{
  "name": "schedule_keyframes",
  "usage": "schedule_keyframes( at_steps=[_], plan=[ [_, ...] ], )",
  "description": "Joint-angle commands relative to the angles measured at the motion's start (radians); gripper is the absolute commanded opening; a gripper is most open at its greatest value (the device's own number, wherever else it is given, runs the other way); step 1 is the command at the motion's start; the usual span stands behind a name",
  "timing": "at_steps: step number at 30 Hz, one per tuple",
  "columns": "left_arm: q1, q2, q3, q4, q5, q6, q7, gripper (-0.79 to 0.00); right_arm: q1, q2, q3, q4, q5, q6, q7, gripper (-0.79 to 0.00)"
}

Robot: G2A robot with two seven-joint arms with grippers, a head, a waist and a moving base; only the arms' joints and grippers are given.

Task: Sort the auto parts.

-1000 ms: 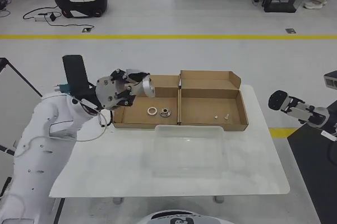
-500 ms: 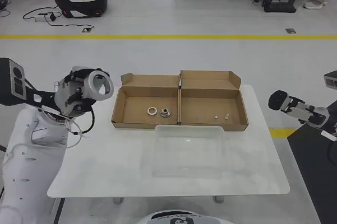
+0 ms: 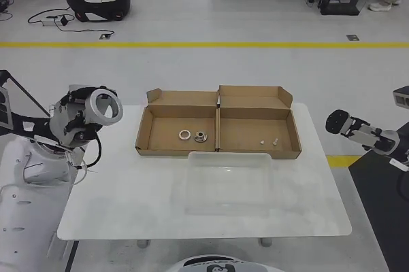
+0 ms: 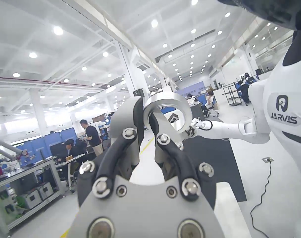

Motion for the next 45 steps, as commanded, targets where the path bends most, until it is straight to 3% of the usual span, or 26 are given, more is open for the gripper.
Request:
schedule_keyframes(
  at_steps=[1, 3, 9, 26, 40, 45],
  plan=[
    [0.002, 0.002, -0.004, -0.006, 0.03, 0.0, -0.031, -0.785, 0.0, 0.0, 0.0, 0.0, 0.0, 0.0, 0.0, 0.0],
    [0.007, 0.005, -0.007, -0.011, 0.076, 0.0, -0.084, -0.785, 0.0, 0.0, 0.0, 0.0, 0.0, 0.0, 0.0, 0.0],
    [0.022, 0.002, -0.003, -0.022, 0.056, 0.0, -0.088, -0.785, 0.0, 0.0, 0.0, 0.0, 0.0, 0.0, 0.0, 0.0],
    [0.039, 0.001, -0.004, -0.076, -0.155, 0.0, 0.107, -0.785, 0.0, 0.0, 0.0, 0.0, 0.0, 0.0, 0.0, 0.0],
    [0.04, 0.016, 0.002, -0.06, 0.025, 0.0, -0.016, -0.785, 0.0, 0.0, 0.0, 0.0, 0.0, 0.0, 0.0, 0.0],
    [0.044, 0.013, 0.009, -0.062, 0.025, 0.0, -0.007, -0.785, 0.0, 0.0, 0.0, 0.0, 0.0, 0.0, 0.0, 0.0]
  ],
)
